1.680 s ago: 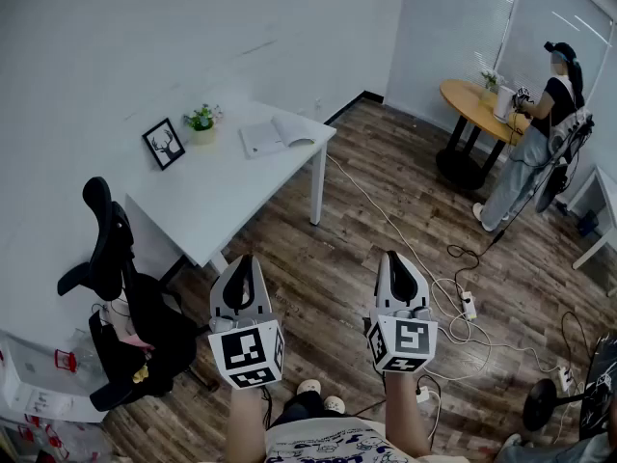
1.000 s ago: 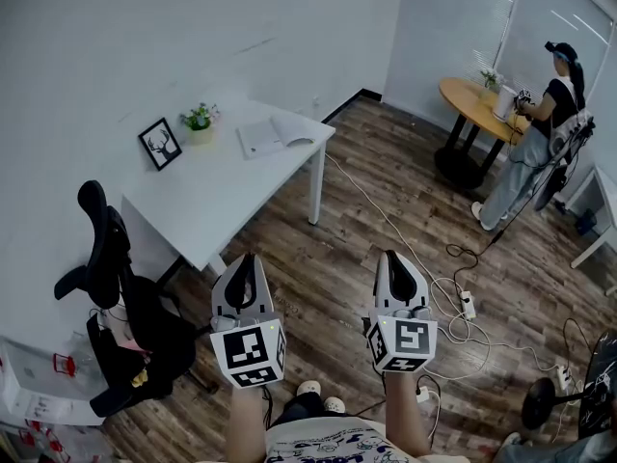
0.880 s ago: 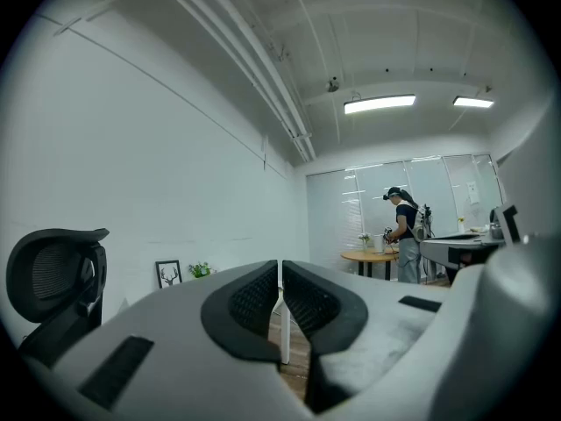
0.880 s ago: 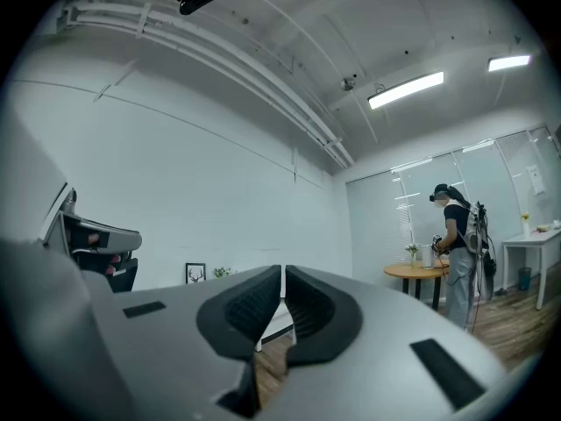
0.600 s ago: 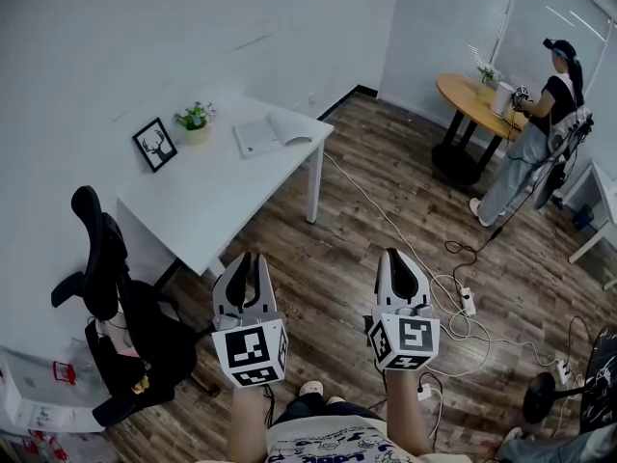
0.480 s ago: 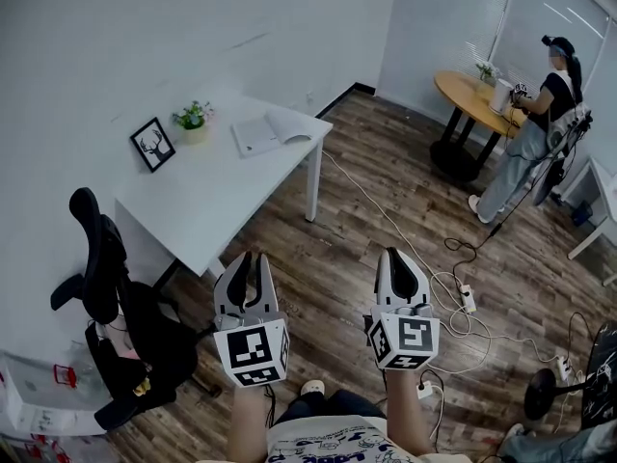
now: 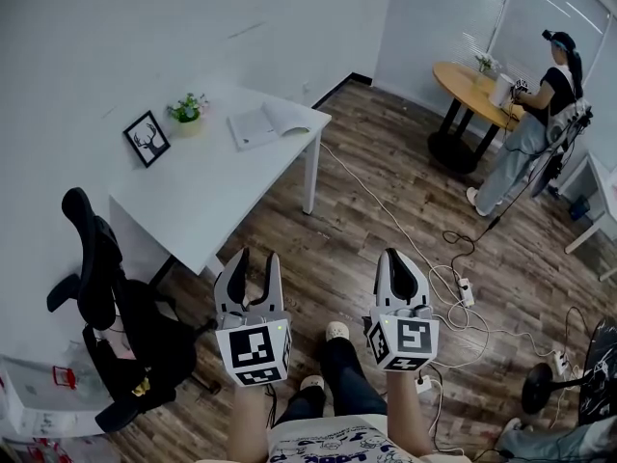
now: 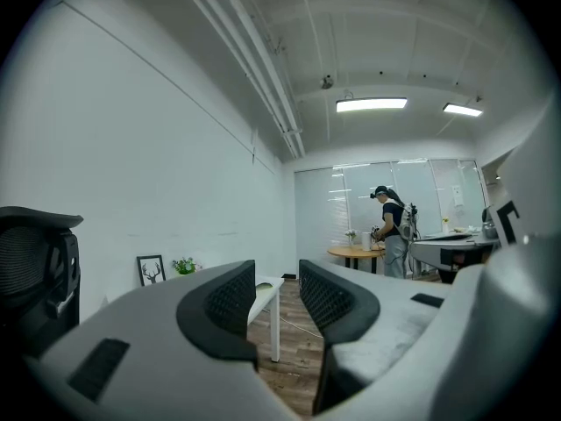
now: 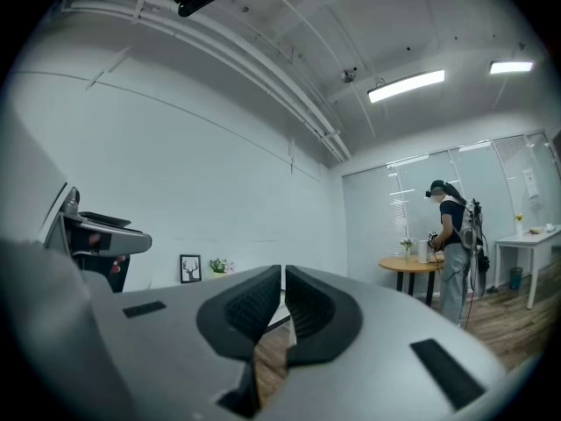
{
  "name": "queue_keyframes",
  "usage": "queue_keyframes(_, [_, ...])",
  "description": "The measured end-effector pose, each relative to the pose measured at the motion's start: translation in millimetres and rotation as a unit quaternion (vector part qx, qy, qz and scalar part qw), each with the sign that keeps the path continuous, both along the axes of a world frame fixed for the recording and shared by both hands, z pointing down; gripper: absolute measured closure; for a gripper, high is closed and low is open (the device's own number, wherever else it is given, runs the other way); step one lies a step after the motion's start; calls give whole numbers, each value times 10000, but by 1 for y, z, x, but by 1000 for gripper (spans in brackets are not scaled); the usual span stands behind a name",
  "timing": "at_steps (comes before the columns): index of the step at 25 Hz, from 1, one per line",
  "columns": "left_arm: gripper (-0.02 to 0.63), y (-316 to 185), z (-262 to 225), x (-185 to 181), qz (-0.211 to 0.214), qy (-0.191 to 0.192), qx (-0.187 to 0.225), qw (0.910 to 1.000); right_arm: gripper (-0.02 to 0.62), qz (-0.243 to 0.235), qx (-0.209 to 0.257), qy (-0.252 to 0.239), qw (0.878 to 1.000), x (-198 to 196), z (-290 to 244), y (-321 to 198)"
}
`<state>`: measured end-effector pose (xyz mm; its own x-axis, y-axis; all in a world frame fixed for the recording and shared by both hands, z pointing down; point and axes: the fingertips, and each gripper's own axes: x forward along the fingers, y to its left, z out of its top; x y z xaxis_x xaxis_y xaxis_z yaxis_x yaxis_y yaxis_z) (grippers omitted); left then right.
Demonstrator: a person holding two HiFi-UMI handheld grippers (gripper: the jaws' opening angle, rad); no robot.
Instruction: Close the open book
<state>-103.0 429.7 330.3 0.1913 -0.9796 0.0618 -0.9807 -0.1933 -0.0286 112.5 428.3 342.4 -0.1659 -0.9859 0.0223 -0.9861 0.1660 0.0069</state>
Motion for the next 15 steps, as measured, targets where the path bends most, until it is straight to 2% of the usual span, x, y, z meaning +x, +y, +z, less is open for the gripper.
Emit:
queue_keyframes(7, [466,-24,5,2,-97,9,-14,10000,560,-120,-18,-23,9999,0,4,-28])
queue_keyframes(15, [466,-76,9,12,-221,-58,10,9997,561,-259,-2,-56,9996,8,10,-89])
